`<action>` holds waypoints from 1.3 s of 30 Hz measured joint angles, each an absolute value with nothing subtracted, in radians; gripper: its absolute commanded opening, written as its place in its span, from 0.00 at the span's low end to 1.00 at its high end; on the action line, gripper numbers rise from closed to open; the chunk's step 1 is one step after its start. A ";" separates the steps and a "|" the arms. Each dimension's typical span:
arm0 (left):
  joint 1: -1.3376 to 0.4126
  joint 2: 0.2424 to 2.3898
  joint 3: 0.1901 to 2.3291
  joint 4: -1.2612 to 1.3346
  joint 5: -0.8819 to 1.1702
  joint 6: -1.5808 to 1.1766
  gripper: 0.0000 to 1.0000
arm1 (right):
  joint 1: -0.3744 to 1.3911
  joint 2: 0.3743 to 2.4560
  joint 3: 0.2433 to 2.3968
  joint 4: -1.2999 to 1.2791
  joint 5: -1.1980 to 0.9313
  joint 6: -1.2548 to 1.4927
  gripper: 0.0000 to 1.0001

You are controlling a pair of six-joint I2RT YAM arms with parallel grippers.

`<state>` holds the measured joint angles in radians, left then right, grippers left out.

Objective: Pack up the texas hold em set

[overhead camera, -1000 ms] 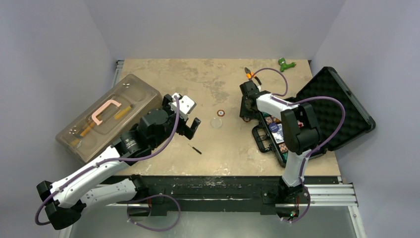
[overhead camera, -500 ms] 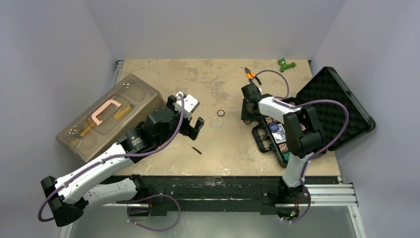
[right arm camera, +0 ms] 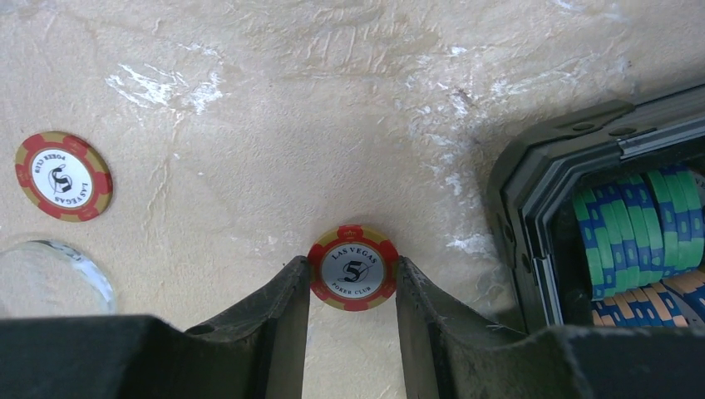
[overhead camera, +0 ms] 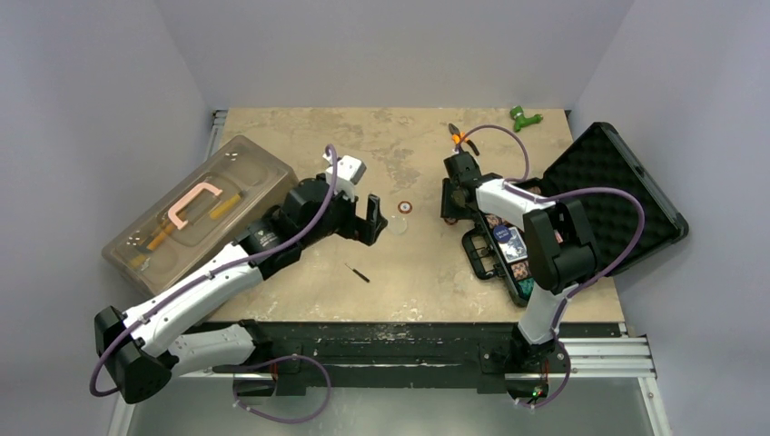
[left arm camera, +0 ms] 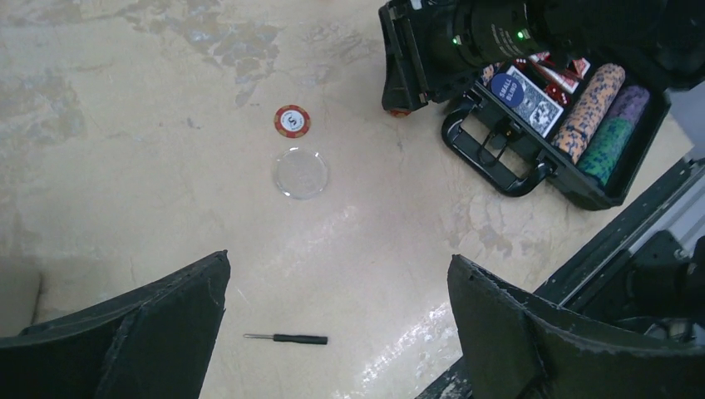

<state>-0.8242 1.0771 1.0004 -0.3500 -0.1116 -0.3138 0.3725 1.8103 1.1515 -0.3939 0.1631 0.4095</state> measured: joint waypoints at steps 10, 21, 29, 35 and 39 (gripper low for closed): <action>-0.575 1.248 1.106 -0.385 0.206 -0.536 0.93 | 0.374 1.807 1.147 -0.360 0.123 0.384 0.34; -0.413 1.608 1.334 -0.349 0.622 -0.761 0.80 | 0.390 1.750 1.131 -0.328 0.064 0.362 0.34; -0.359 1.875 1.482 -0.297 0.785 -0.881 0.75 | 0.402 1.716 1.131 -0.336 0.056 0.353 0.34; -0.341 2.053 1.653 -0.288 0.875 -0.903 0.72 | 0.414 1.681 1.131 -0.348 0.034 0.347 0.34; -0.344 2.143 1.724 -0.286 0.923 -0.902 0.72 | 0.427 1.662 1.133 -0.357 0.030 0.347 0.33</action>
<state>-0.3443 2.1426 1.7241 -0.2855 0.9226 -0.9016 0.4271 1.6615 1.1332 -0.3573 0.0303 0.3466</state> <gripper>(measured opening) 0.720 0.360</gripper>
